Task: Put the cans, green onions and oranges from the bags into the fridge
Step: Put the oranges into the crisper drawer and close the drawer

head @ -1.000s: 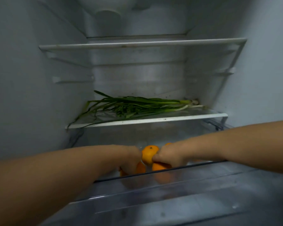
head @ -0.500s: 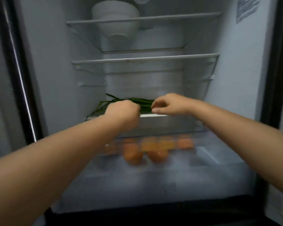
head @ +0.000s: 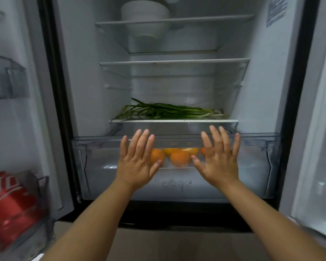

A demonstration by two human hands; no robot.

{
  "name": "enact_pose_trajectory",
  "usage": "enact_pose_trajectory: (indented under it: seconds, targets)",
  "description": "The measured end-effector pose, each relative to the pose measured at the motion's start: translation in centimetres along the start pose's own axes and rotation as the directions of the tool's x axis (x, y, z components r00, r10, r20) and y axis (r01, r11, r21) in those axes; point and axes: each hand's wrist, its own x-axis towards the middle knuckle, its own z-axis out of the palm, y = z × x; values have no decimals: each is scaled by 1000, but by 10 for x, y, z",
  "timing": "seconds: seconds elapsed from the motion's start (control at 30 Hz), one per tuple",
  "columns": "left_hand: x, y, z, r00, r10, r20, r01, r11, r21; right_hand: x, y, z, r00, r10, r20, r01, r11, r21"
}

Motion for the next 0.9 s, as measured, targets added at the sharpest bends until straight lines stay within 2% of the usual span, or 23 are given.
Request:
enact_pose_trajectory:
  seconds: [0.13,0.3,0.43,0.6,0.8,0.9]
  targets:
    - [14,-13,22,1000,25,6,-25,1000,10,9,-2,25,1000,-3,-26,2,999,-39]
    - [33,-5,64,998,-49,26,51,997,-51,26,6,69,1000,9,-1,-9,997,-76]
    - [45,-11,104,999,-53,8,53,996,-65,39,9,103,998,60,32,-58,996,-69]
    - [51,-14,160,997,-10,72,17,996,-89,43,9,151,991,85,105,-77,994,-79]
    - [55,-14,197,994,-8,-106,0,997,-77,42,15,182,998,57,19,-54,990,-127]
    - [55,-15,193,998,-7,-66,1,996,-94,42,13,179,998,55,43,-48,988,-145]
